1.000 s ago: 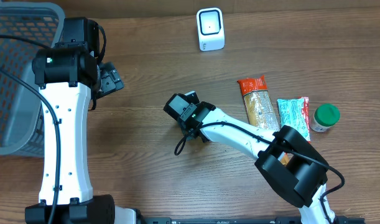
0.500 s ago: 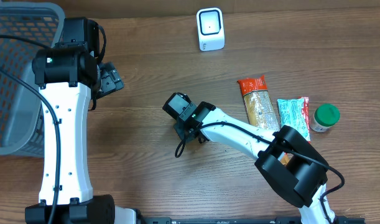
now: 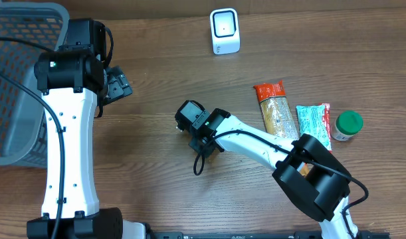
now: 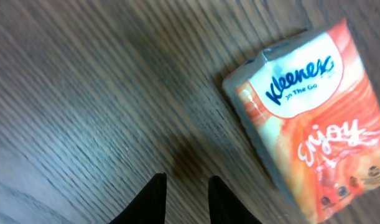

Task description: Scan the item barcode

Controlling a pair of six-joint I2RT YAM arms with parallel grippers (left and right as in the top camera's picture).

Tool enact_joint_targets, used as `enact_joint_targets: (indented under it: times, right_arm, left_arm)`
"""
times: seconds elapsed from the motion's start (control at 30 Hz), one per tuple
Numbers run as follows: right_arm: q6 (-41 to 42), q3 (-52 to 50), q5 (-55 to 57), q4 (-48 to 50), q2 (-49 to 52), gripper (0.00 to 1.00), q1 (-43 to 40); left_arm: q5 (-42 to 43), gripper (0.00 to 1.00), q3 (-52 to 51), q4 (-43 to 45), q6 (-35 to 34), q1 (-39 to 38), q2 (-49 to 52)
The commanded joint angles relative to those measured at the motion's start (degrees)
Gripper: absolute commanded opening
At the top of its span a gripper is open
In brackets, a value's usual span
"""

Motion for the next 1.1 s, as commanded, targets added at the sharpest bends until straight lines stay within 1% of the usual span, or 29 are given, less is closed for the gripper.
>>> enact_joint_targets:
  times: [0.0,0.1,0.2,0.3,0.67,0.87,1.07]
  right_arm:
    - [-8.6,1.0,1.5,0.5,-4.9,0.26,-0.2]
    - [-12.9,0.9,1.5,1.2,-5.1,0.28,-0.4]
    - [-14.3,0.5,1.5,1.4,-5.0,0.29,-0.9]
    - [-14.3,-0.1,1.5,2.2,-5.0,0.32,-1.7]
    - [-14.5,-0.3,1.1,6.0,-4.9,0.37,-6.4]
    - [-15.8,-0.3,-6.9,5.7,-4.9,0.37,-6.9]
    - [-16.0,-0.3,-6.9,5.9,-4.9,0.37,-6.9]
  left_arm:
    - [-0.7,1.0,0.3,-0.1,1.0,0.2,0.3]
    - [-0.7,1.0,0.3,-0.1,1.0,0.2,0.3]
    - [-0.7,0.99,0.3,-0.1,1.0,0.2,0.3]
    - [-0.7,1.0,0.3,-0.1,1.0,0.2,0.3]
    - [-0.7,1.0,0.3,-0.1,1.0,0.2,0.3]
    - [-0.7,1.0,0.3,-0.1,1.0,0.2,0.3]
    - [-0.7,1.0,0.3,-0.1,1.0,0.2,0.3]
